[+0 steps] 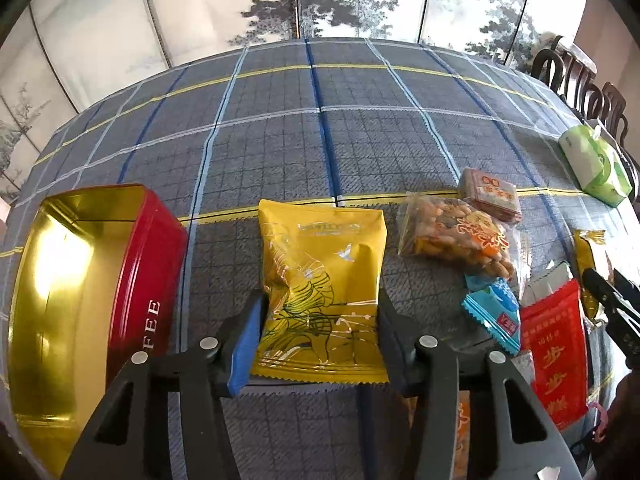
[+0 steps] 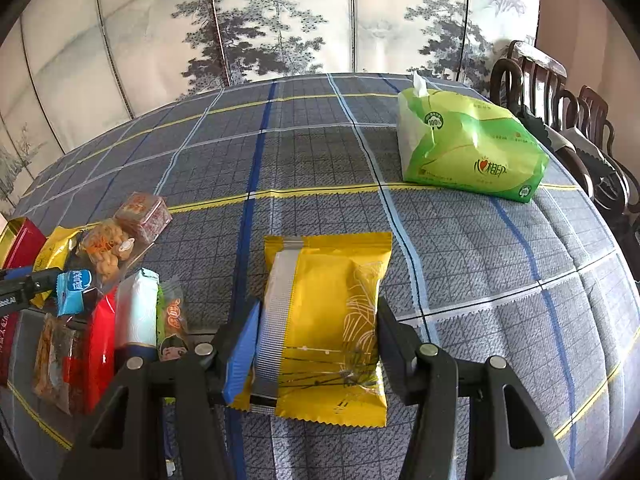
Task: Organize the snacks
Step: 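Carry the small yellow bag into the gold tin and open the left gripper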
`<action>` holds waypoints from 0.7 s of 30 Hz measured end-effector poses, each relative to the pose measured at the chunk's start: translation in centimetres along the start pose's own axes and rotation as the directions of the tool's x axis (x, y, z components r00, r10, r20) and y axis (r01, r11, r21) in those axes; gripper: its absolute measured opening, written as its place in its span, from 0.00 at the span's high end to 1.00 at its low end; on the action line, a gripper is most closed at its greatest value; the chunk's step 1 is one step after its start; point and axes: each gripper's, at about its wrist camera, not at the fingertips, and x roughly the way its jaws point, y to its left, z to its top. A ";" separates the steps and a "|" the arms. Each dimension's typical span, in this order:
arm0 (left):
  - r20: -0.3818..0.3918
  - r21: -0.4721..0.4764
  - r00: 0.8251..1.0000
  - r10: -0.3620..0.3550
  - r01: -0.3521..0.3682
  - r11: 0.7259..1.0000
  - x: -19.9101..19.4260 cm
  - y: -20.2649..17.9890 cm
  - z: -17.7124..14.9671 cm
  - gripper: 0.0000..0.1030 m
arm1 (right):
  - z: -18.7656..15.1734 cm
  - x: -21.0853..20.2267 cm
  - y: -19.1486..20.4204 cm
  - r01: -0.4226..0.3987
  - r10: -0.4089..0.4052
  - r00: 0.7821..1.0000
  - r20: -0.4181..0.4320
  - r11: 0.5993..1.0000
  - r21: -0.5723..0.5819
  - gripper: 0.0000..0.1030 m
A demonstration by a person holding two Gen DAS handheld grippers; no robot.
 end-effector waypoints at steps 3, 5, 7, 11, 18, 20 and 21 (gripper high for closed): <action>0.008 0.005 1.000 0.000 0.000 1.000 -0.6 0.0 -0.1 0.53 | -0.1 -0.1 0.1 0.004 -0.004 1.000 0.006 1.000 -0.012 0.46; 0.014 0.003 1.000 -0.007 0.007 1.000 -1.1 0.1 -0.2 0.53 | -0.2 -0.1 0.2 0.005 -0.005 1.000 0.009 1.000 -0.014 0.46; 0.014 0.005 1.000 -0.010 0.010 1.000 -1.6 0.1 -0.3 0.53 | -0.3 -0.1 0.3 0.007 -0.007 1.000 0.013 1.000 -0.018 0.46; 0.029 0.013 0.999 -0.017 0.017 1.000 -3.3 0.3 -0.6 0.53 | -0.5 -0.3 0.5 0.016 -0.016 1.000 0.018 1.000 -0.024 0.46; 0.056 0.008 0.998 -0.022 0.022 1.000 -6.4 1.7 -0.9 0.53 | -0.6 -0.3 0.8 0.028 -0.028 0.999 0.022 0.999 -0.032 0.46; 0.058 0.003 0.998 -0.011 0.010 1.000 -7.3 2.6 -1.2 0.53 | -0.6 -0.3 0.8 0.030 -0.029 0.999 0.022 0.999 -0.032 0.46; 0.062 0.000 0.998 -0.009 0.009 1.000 -7.6 3.0 -1.2 0.53 | -0.6 -0.3 0.8 0.031 -0.030 0.999 0.022 0.999 -0.032 0.46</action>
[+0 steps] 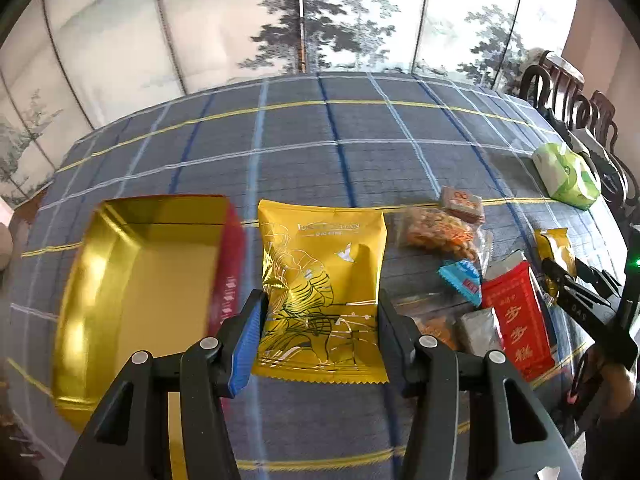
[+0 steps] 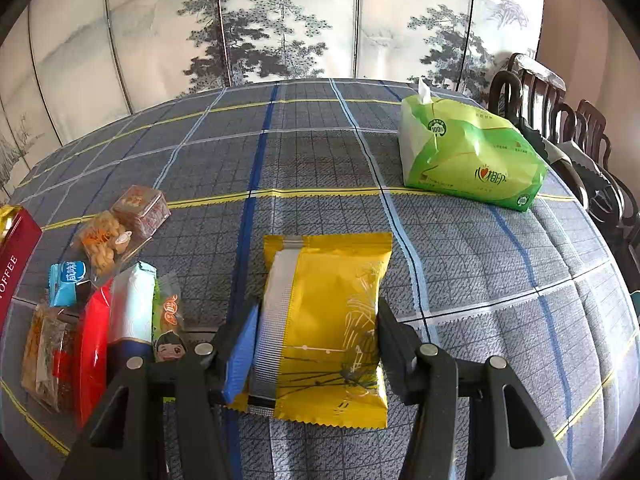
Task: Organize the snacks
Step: 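Carry the small yellow bag into the gold tin and open the left gripper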
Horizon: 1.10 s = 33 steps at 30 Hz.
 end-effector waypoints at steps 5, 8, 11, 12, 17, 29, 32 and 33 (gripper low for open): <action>0.026 -0.002 0.999 0.046 -0.046 0.999 -2.0 3.0 -0.6 0.53 | 0.2 0.0 0.0 0.007 -0.007 1.000 -0.002 1.000 -0.005 0.46; 0.028 -0.007 0.995 0.099 -0.098 0.995 -2.5 5.7 -1.1 0.53 | 0.2 0.0 0.0 0.007 -0.007 1.000 -0.002 1.000 -0.005 0.46; 0.011 -0.036 0.990 0.141 -0.141 0.989 -2.2 8.5 -1.8 0.53 | 0.2 0.0 0.0 0.007 -0.007 1.000 -0.002 1.000 -0.005 0.46; 0.004 -0.045 0.988 0.152 -0.151 0.987 -2.2 9.2 -2.0 0.53 | 0.2 0.0 0.0 0.007 -0.007 1.000 -0.002 1.000 -0.005 0.46; -0.036 -0.062 0.978 0.208 -0.210 0.976 -0.8 12.9 -3.4 0.53 | 0.2 0.0 0.0 0.011 -0.011 1.000 -0.003 1.000 -0.009 0.46; -0.120 -0.037 0.967 0.225 -0.231 0.972 2.2 16.6 -6.4 0.52 | 0.4 0.1 0.1 0.019 -0.019 1.000 -0.003 1.000 -0.015 0.45; -0.123 -0.025 0.966 0.225 -0.230 0.973 2.5 16.8 -6.7 0.52 | 0.4 0.0 0.0 0.021 -0.021 1.000 -0.003 1.000 -0.017 0.45; -0.126 -0.023 0.967 0.223 -0.227 0.974 2.6 16.8 -6.8 0.52 | 0.4 0.0 0.0 0.021 -0.021 1.000 -0.003 1.000 -0.017 0.45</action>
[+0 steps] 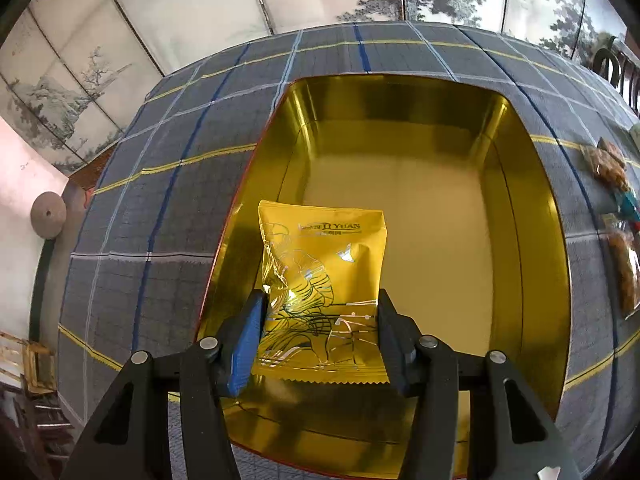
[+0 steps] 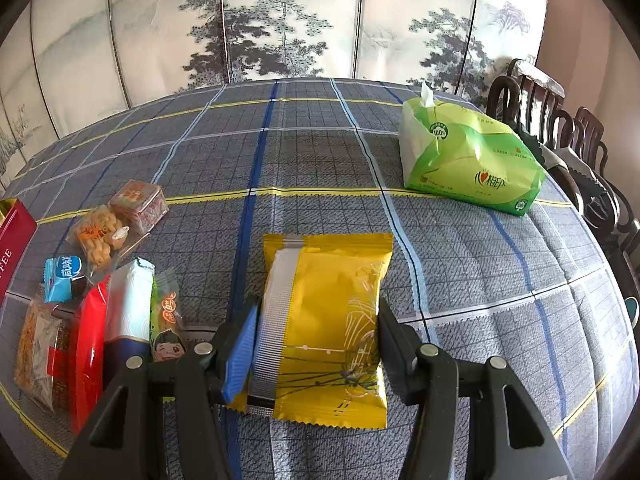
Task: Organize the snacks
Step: 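Carry the small yellow bag into the gold tin and open the left gripper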
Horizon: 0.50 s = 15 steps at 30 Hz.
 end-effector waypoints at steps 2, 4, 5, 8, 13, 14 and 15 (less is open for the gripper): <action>-0.003 0.001 1.000 -0.002 0.002 1.000 0.1 0.0 -0.2 0.52 | 0.0 0.0 0.0 0.000 0.000 1.000 0.000 1.000 0.000 0.45; -0.006 0.002 1.000 -0.005 0.005 1.000 0.2 0.0 -0.3 0.52 | 0.0 0.0 0.0 0.003 -0.003 1.000 0.000 1.000 -0.001 0.45; -0.007 0.000 1.000 -0.005 0.005 1.000 0.3 0.1 -0.3 0.52 | 0.0 0.0 0.1 0.003 -0.003 1.000 0.000 1.000 0.000 0.45; -0.016 -0.008 1.000 -0.009 0.009 1.000 0.6 0.2 -0.5 0.51 | 0.0 -0.1 0.0 0.004 -0.004 1.000 0.000 1.000 0.001 0.45; -0.017 -0.003 1.000 -0.009 0.009 1.000 0.5 0.4 -0.9 0.49 | 0.0 -0.1 0.1 0.005 -0.005 1.000 0.000 1.000 0.001 0.45; -0.015 -0.003 1.000 -0.009 0.009 1.000 0.5 0.4 -0.9 0.49 | 0.0 -0.1 0.0 0.006 -0.006 1.000 0.000 1.000 0.000 0.45; -0.011 -0.005 1.000 -0.007 0.007 1.000 0.4 0.4 -0.9 0.50 | 0.0 -0.1 0.0 0.006 -0.006 1.000 0.000 1.000 0.001 0.45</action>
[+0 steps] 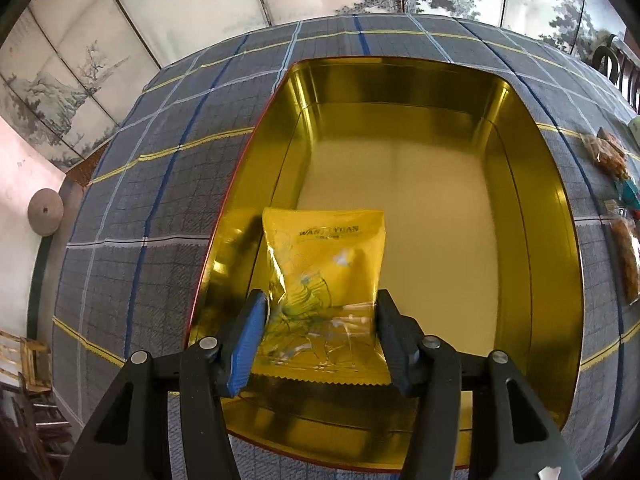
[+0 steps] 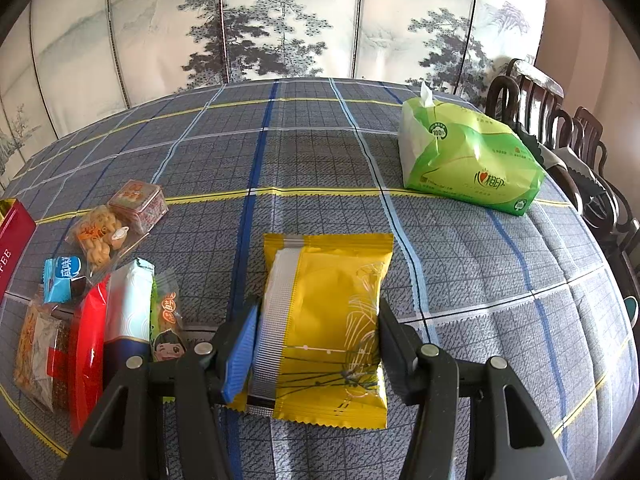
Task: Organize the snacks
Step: 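Carry the small yellow bag into the gold tin and open the left gripper, then carry the yellow striped packet with the right gripper over the gold tin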
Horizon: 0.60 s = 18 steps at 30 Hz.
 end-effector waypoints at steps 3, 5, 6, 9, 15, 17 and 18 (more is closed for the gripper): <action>0.007 0.004 1.000 0.006 -0.006 1.000 -0.2 -0.2 0.0 0.49 | 0.0 0.0 0.0 0.000 0.000 1.000 0.000 1.000 0.003 0.45; 0.008 0.005 1.000 0.004 -0.004 1.000 -0.4 -0.4 0.0 0.48 | 0.0 0.1 0.1 0.000 0.000 1.000 0.000 1.000 0.004 0.45; 0.013 0.005 1.000 0.003 -0.003 1.000 -0.5 -0.4 0.0 0.47 | 0.0 0.1 0.1 0.001 -0.001 1.000 0.000 1.000 0.002 0.45; 0.033 0.008 0.999 0.002 -0.002 1.000 -1.0 -0.7 0.0 0.39 | 0.0 0.0 0.0 0.003 -0.003 1.000 0.001 1.000 0.001 0.45; 0.066 0.009 0.998 0.005 -0.005 1.000 -2.2 -1.2 0.1 0.35 | 0.0 0.1 -0.1 0.002 -0.002 1.000 -0.009 1.000 0.008 0.46; 0.078 0.003 0.997 0.006 -0.006 1.000 -2.8 -1.3 0.2 0.34 | 0.3 0.3 -0.1 0.004 -0.004 1.000 -0.028 1.000 0.006 0.46; 0.083 0.002 0.997 0.005 -0.006 1.000 -3.0 -1.3 0.1 0.33 | 0.5 0.4 -0.1 0.007 -0.006 0.999 -0.037 1.000 0.004 0.46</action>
